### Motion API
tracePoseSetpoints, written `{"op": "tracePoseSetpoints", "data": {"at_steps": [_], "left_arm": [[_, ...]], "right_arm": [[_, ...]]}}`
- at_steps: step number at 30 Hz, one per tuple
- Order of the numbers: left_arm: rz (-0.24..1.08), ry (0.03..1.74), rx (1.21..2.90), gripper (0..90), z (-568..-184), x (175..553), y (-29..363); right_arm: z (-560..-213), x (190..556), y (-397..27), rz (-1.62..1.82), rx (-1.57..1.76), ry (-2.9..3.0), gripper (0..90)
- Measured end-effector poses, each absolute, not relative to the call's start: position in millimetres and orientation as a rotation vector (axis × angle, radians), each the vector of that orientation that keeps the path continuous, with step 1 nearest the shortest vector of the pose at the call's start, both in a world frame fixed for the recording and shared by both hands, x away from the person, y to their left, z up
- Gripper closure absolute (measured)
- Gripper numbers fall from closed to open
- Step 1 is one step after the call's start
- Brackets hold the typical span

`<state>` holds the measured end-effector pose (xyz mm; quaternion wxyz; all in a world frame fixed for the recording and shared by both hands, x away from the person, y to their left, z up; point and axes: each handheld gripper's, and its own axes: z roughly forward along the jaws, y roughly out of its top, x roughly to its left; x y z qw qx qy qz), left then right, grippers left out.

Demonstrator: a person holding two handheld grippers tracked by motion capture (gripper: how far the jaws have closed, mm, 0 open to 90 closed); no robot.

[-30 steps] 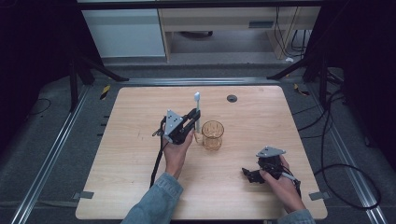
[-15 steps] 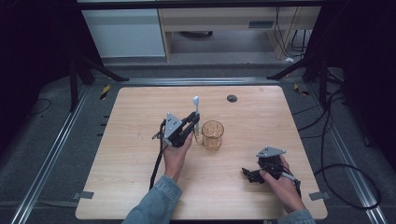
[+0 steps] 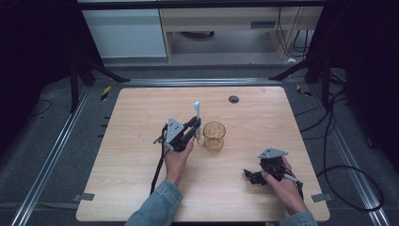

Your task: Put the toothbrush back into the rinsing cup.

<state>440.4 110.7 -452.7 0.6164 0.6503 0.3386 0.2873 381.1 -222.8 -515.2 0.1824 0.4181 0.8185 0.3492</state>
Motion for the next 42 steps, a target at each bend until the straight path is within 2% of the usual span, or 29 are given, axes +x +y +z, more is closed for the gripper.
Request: {"op": "tracePoseSetpoints", "data": {"at_steps": [42], "left_arm": [[0.663, 0.798, 1.519, 78.4, -466.6, 434.9, 113.9]], "right_arm": [[-515.2, 381.4, -223.0, 0.988, 1.177, 2.315, 0.6]]}}
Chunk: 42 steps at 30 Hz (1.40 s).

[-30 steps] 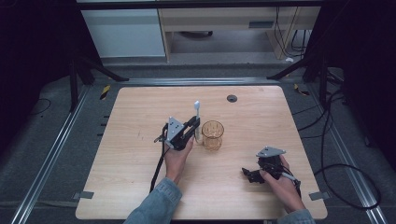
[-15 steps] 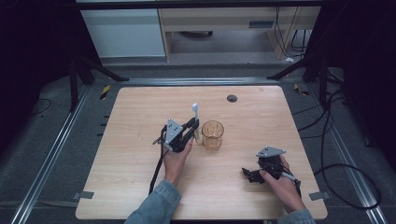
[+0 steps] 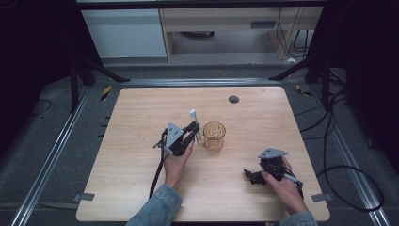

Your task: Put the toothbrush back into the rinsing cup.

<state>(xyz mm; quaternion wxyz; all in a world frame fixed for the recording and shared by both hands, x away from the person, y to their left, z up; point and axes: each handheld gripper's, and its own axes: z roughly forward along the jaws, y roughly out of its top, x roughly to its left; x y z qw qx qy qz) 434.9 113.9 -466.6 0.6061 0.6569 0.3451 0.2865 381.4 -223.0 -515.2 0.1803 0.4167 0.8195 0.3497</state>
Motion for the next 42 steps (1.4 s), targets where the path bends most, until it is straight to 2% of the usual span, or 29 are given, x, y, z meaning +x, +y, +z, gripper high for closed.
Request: {"op": "tracePoseSetpoints", "data": {"at_steps": [42], "left_arm": [[0.651, 0.813, 1.59, 78.0, -473.7, 437.8, 112.5]], "right_arm": [[-515.1, 381.2, -222.9, 0.989, 1.181, 2.314, 0.7]]}}
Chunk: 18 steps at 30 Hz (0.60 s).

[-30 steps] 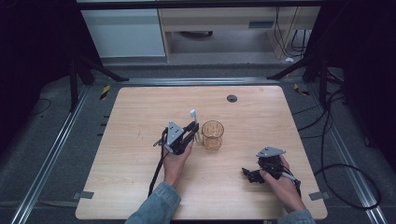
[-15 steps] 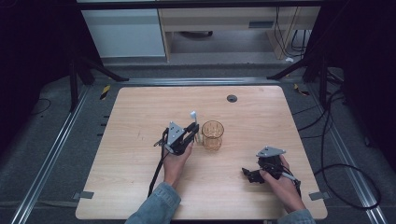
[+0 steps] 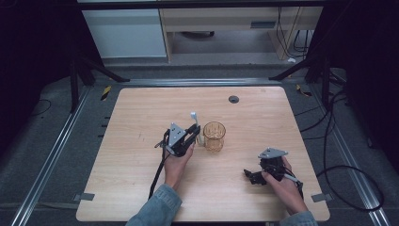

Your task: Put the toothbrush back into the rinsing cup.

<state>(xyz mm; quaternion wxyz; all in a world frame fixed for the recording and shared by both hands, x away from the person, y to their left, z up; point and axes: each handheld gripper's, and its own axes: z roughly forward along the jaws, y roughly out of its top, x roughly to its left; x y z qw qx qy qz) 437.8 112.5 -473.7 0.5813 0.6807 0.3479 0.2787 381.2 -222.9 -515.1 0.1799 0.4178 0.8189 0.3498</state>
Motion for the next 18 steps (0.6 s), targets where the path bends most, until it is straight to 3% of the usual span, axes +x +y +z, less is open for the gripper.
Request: {"op": "tracePoseSetpoints", "data": {"at_steps": [18], "left_arm": [[0.653, 0.794, 1.638, 72.3, -470.1, 432.9, 116.5]], "right_arm": [[-515.2, 381.4, -223.0, 0.988, 1.177, 2.315, 0.6]]}}
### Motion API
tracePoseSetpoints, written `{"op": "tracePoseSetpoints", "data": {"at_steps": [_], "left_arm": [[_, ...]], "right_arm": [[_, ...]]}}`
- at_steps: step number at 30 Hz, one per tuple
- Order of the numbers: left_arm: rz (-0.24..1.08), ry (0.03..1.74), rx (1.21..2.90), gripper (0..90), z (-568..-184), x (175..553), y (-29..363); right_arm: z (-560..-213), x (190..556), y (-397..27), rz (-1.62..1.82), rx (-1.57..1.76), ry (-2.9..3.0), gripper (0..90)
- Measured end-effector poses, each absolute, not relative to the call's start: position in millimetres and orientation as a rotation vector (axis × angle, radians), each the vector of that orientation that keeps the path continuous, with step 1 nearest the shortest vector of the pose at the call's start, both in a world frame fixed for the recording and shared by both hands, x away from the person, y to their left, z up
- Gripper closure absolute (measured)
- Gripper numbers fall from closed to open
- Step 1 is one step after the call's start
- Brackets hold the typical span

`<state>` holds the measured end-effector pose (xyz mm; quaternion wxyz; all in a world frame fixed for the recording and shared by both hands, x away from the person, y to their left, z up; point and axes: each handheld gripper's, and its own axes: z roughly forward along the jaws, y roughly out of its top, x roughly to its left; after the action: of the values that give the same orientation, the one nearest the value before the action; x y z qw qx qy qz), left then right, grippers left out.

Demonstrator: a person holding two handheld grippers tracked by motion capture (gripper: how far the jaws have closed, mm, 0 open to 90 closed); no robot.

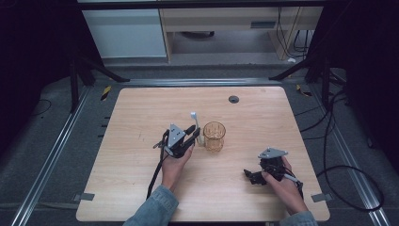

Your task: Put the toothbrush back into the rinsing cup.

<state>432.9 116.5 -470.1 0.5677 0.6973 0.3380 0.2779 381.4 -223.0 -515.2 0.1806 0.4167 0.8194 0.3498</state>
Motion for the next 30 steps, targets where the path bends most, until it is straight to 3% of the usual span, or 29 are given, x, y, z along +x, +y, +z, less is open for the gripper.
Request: {"op": "tracePoseSetpoints", "data": {"at_steps": [30], "left_arm": [[0.711, 0.75, 1.744, 59.2, -456.8, 423.2, 125.6]], "right_arm": [[-515.2, 381.3, -223.0, 0.988, 1.179, 2.314, 0.6]]}}
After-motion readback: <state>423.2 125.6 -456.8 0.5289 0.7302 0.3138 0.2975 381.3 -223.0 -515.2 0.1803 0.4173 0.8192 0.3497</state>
